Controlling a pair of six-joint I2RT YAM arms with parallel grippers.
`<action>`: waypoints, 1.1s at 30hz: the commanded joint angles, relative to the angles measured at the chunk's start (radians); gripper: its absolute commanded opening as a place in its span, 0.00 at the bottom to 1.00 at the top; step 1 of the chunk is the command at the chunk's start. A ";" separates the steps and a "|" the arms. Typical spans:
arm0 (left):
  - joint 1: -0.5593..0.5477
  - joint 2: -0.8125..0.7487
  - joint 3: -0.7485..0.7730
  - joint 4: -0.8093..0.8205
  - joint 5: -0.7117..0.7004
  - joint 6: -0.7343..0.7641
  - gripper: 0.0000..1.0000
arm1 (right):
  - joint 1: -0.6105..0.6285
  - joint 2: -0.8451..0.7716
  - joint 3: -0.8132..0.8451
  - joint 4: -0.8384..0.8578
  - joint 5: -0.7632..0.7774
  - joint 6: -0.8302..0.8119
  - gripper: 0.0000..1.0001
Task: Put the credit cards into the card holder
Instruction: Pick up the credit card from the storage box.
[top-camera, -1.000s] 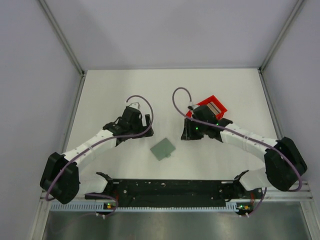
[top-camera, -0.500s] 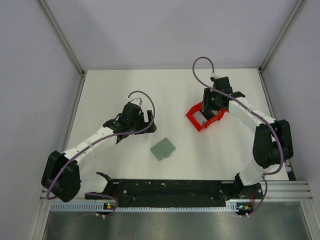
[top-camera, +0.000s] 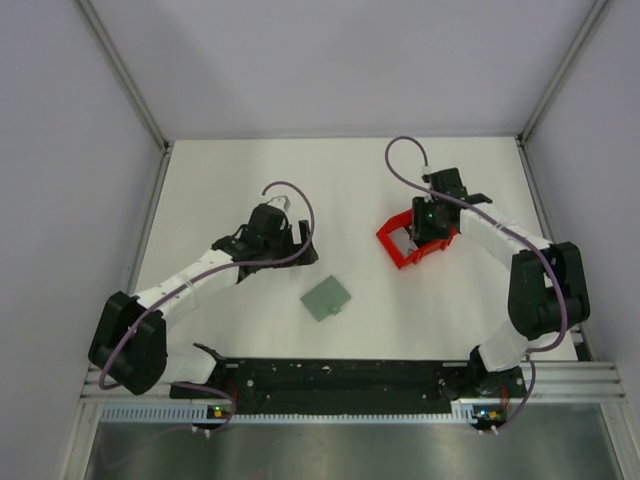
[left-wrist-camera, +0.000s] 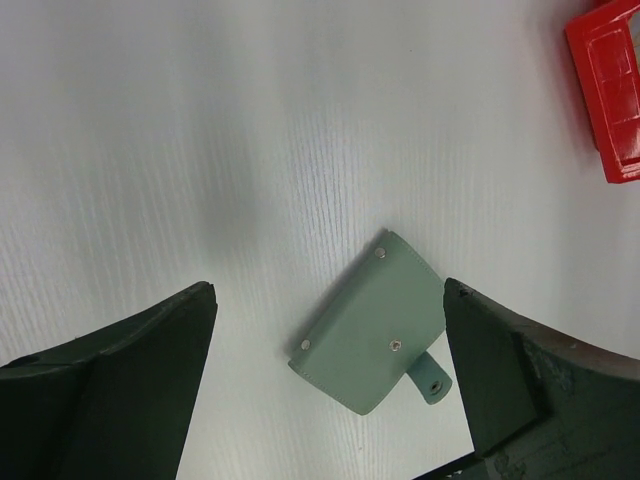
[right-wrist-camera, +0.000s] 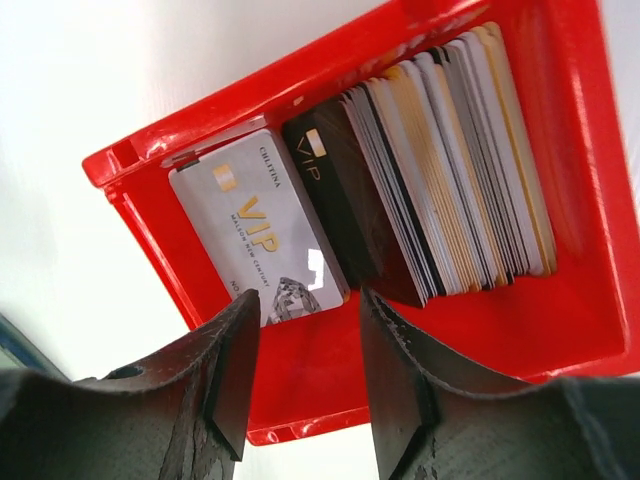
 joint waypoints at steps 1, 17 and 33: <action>0.004 0.012 0.049 0.057 0.044 0.021 0.98 | -0.005 -0.098 -0.082 -0.032 -0.036 0.015 0.44; -0.018 0.026 0.058 0.119 0.161 0.029 0.98 | -0.004 -0.320 -0.174 -0.040 0.173 0.034 0.47; -0.074 0.085 0.102 0.112 0.136 0.047 0.98 | 0.019 -0.127 -0.106 -0.039 0.330 -0.019 0.54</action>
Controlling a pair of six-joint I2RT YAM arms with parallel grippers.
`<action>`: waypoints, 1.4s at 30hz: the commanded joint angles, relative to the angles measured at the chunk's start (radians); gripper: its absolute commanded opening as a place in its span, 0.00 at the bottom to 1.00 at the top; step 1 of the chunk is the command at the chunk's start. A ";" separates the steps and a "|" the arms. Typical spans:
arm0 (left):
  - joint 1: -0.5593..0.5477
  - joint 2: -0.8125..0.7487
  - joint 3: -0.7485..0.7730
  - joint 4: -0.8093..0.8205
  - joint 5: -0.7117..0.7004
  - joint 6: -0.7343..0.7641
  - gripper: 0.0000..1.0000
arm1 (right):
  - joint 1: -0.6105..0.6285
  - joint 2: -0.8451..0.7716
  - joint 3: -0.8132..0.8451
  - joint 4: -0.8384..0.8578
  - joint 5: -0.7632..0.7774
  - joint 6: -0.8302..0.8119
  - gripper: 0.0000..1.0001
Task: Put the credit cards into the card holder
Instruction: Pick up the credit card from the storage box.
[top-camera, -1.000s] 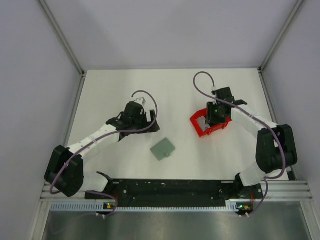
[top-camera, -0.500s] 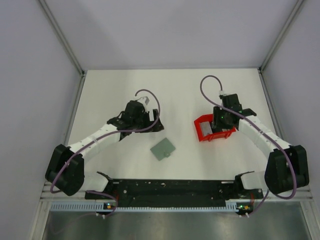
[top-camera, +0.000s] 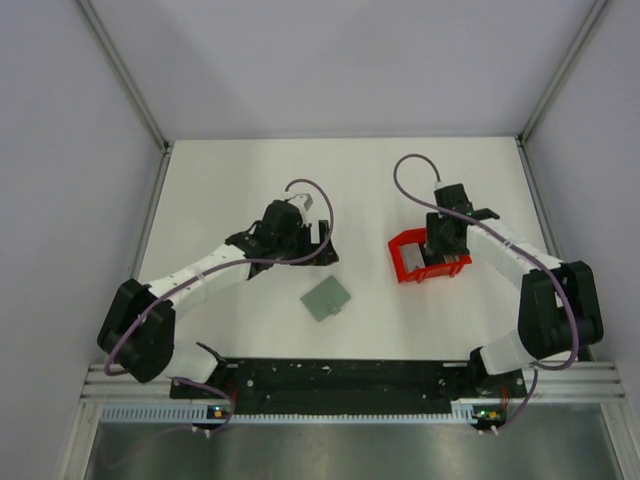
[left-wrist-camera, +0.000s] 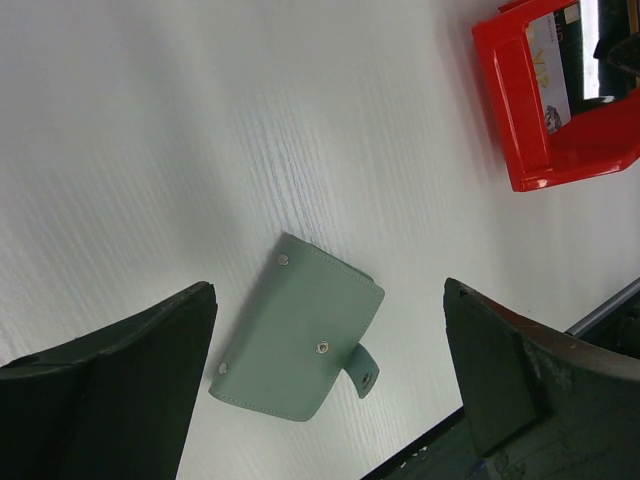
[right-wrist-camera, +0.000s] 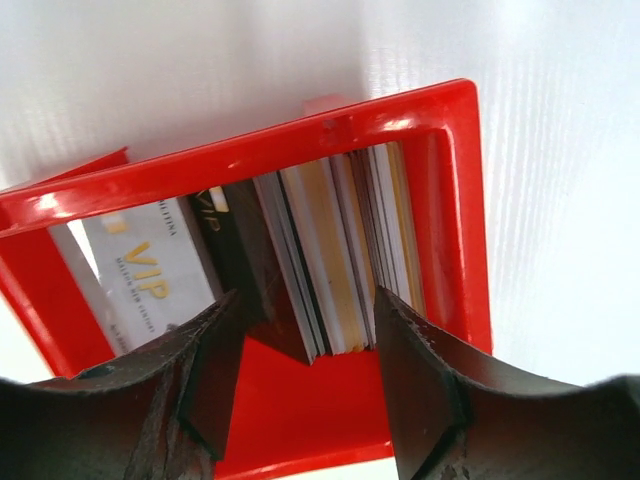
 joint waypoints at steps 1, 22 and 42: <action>-0.003 0.012 0.046 0.033 0.000 0.023 0.98 | 0.020 0.044 0.060 0.021 0.088 -0.020 0.57; -0.060 0.081 0.083 0.037 -0.003 0.021 0.98 | 0.110 0.065 0.057 0.088 -0.107 -0.102 0.56; -0.105 0.348 0.233 0.131 0.151 -0.081 0.97 | 0.110 0.120 0.103 0.142 -0.418 0.020 0.56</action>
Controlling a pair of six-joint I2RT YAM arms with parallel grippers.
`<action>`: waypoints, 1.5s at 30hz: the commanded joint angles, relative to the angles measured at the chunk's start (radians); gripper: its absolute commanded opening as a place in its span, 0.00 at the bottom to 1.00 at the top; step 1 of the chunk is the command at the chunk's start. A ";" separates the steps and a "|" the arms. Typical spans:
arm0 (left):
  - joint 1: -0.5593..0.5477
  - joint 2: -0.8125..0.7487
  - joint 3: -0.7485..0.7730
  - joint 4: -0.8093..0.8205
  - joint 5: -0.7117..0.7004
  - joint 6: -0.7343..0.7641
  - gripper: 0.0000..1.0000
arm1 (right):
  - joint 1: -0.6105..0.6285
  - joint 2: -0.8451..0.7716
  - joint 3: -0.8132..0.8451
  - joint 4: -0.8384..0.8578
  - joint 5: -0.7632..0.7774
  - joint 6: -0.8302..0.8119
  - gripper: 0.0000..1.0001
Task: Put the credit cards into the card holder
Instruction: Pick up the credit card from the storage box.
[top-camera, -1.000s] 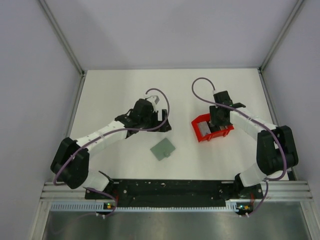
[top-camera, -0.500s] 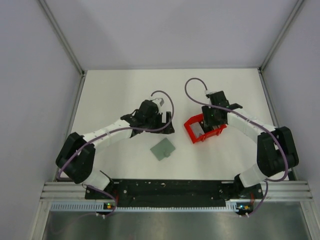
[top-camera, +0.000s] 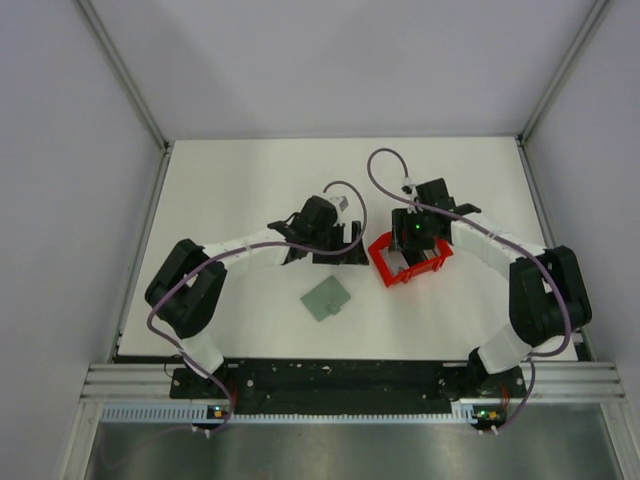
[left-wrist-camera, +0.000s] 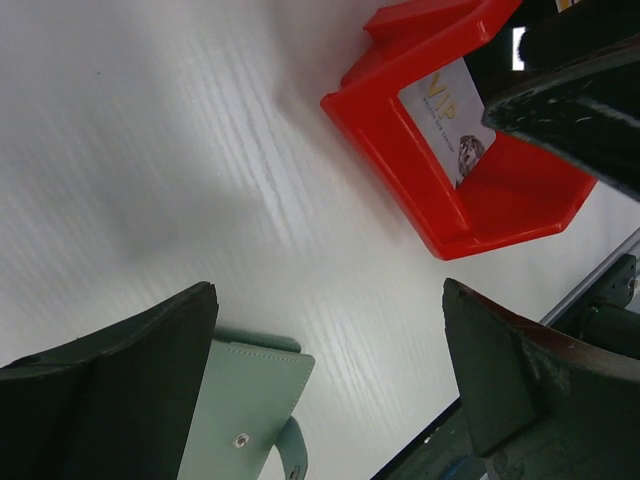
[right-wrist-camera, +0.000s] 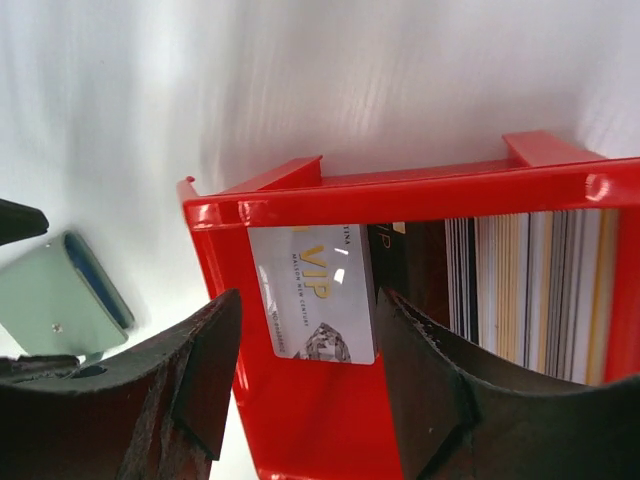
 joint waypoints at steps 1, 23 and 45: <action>-0.019 0.059 0.079 0.055 0.056 -0.028 0.96 | 0.012 0.060 0.043 0.030 -0.039 0.020 0.56; -0.045 0.237 0.137 0.106 0.112 -0.075 0.56 | 0.007 0.166 0.035 0.055 -0.165 0.052 0.49; -0.048 0.225 0.134 0.102 0.121 -0.077 0.31 | 0.012 0.041 0.012 0.089 -0.312 0.098 0.28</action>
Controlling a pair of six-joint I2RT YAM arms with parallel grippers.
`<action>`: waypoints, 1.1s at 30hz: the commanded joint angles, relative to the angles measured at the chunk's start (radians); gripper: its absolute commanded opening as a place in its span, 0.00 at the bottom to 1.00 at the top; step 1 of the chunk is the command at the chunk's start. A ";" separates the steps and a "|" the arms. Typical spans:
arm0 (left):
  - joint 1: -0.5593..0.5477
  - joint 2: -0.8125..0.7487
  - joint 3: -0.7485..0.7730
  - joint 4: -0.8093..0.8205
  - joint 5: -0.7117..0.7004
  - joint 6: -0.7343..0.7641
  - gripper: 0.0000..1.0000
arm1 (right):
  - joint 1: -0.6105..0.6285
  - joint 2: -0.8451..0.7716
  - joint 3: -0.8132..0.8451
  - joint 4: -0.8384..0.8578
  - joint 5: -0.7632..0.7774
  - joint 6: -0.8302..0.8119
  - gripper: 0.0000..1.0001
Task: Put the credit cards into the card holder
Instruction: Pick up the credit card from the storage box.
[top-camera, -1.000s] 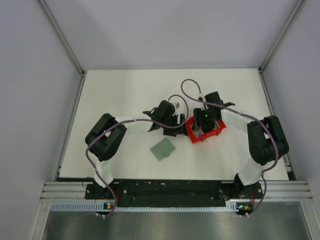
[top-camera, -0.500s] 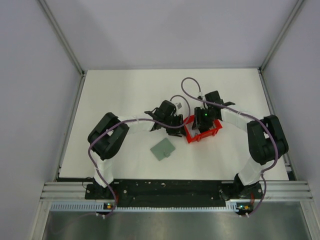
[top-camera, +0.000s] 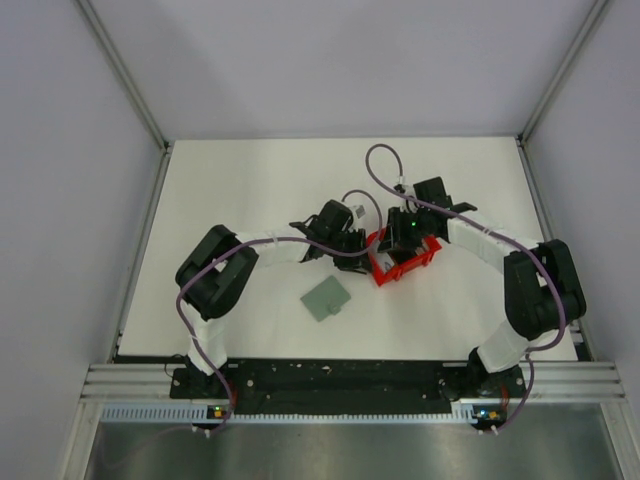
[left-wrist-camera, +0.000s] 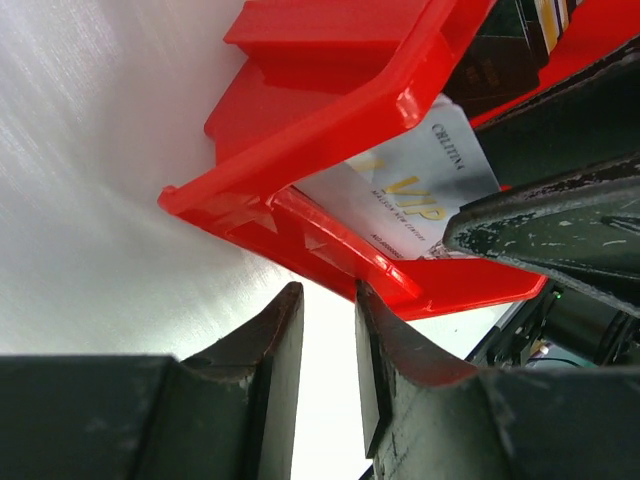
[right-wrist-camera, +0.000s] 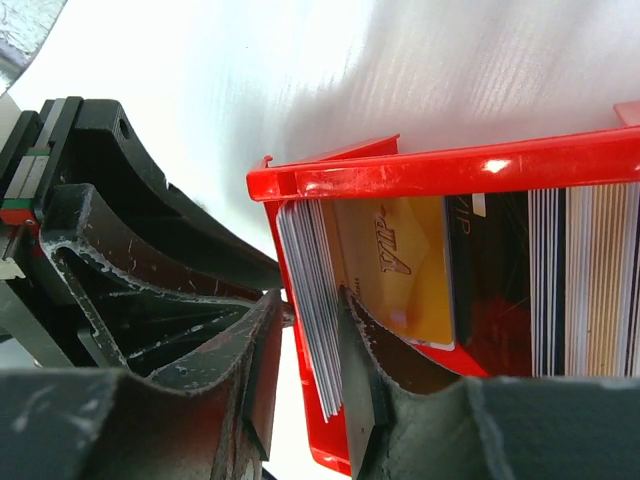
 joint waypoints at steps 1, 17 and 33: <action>-0.007 -0.009 0.017 0.027 -0.023 0.004 0.29 | 0.012 -0.030 -0.005 0.033 -0.050 0.014 0.28; -0.005 -0.021 0.011 0.028 -0.040 0.001 0.13 | 0.070 -0.014 -0.028 0.025 0.016 -0.005 0.25; -0.005 -0.041 -0.010 0.047 -0.059 0.001 0.10 | 0.072 0.010 -0.024 0.021 0.063 -0.031 0.21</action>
